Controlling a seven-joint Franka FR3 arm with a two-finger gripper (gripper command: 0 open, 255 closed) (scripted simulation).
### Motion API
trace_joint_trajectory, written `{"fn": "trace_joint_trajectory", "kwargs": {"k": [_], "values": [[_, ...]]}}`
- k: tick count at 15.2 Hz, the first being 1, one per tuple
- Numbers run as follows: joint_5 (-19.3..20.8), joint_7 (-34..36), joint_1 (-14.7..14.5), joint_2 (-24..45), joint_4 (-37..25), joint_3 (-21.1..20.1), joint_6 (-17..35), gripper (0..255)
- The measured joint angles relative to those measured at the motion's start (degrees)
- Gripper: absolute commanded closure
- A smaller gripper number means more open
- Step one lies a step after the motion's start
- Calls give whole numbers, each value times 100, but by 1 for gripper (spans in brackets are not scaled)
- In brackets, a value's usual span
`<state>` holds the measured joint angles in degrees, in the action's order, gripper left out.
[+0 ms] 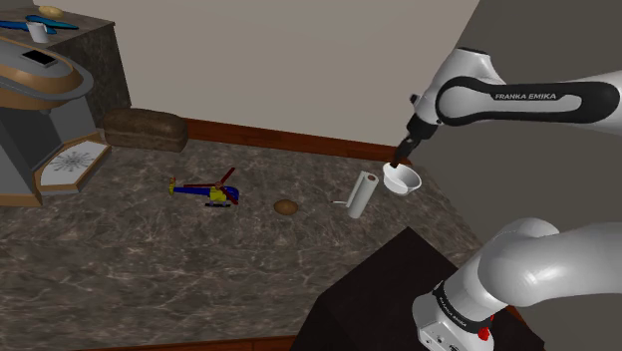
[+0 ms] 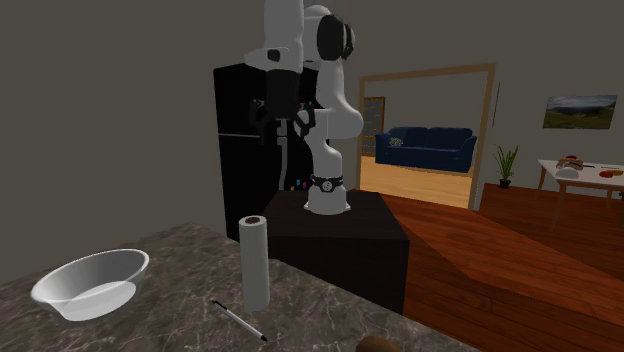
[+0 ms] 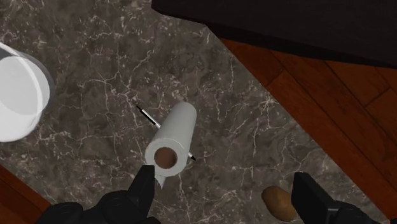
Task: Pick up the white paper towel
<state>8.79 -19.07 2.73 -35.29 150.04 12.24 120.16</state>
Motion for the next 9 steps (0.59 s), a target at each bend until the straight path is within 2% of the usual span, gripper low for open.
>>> {"fn": "trace_joint_trajectory", "kwargs": {"k": [6,9], "values": [[60,-431,-24,1164,116,425,1394,0],[-49,-712,-95,1896,76,649,2144,0]]}}
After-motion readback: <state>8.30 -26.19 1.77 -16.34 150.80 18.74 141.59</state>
